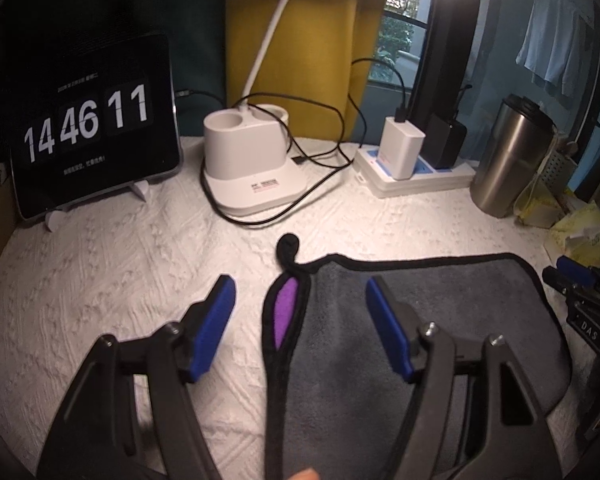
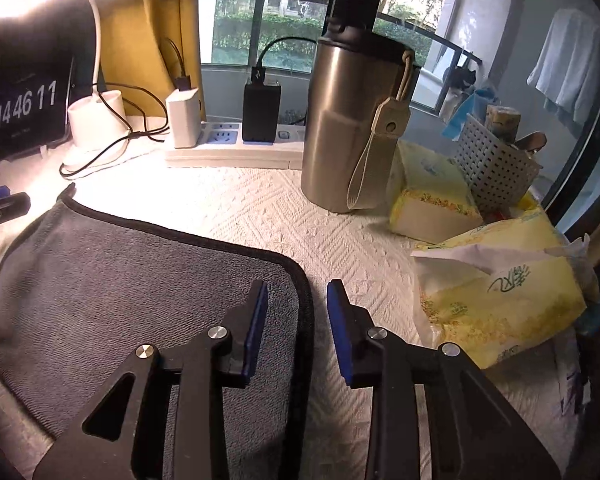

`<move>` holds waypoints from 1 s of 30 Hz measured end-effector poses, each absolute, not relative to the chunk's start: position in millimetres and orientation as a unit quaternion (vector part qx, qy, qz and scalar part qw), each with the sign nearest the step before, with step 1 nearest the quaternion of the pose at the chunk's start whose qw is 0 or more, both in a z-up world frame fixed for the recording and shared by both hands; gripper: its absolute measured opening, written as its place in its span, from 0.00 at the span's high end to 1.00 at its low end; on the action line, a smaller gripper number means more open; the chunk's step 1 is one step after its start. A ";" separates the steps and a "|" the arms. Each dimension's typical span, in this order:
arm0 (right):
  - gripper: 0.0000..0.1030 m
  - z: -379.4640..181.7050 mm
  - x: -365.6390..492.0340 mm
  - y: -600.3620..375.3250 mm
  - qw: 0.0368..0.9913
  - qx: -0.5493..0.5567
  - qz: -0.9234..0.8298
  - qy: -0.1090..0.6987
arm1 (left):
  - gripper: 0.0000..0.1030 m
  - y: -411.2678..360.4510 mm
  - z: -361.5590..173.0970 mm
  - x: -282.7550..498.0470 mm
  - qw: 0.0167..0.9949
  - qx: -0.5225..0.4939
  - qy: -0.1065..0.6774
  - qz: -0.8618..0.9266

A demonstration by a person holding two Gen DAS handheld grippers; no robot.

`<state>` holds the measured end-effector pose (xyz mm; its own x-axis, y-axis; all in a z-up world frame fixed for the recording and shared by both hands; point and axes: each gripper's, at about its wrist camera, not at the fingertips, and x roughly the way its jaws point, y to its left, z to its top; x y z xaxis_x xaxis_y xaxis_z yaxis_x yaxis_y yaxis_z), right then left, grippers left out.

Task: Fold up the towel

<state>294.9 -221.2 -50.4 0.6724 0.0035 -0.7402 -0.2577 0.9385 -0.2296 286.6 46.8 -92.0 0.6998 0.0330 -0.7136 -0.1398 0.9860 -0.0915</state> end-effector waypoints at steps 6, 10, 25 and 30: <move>0.68 -34.7 275.7 -221.7 0.907 -0.159 0.073 0.383 | 0.33 47.9 -79.5 268.4 0.925 -0.071 0.371 0.048; 0.68 -25.3 262.5 -221.6 0.911 -0.159 0.074 0.375 | 0.33 46.4 -69.9 254.9 0.929 -0.072 0.361 0.047; 0.68 0.7 215.5 -223.6 0.921 -0.157 0.072 0.349 | 0.33 40.8 -46.8 207.8 0.939 -0.074 0.333 0.040; 0.68 6.0 201.5 -222.6 0.924 -0.157 0.073 0.342 | 0.33 39.2 -42.4 193.8 0.941 -0.074 0.327 0.037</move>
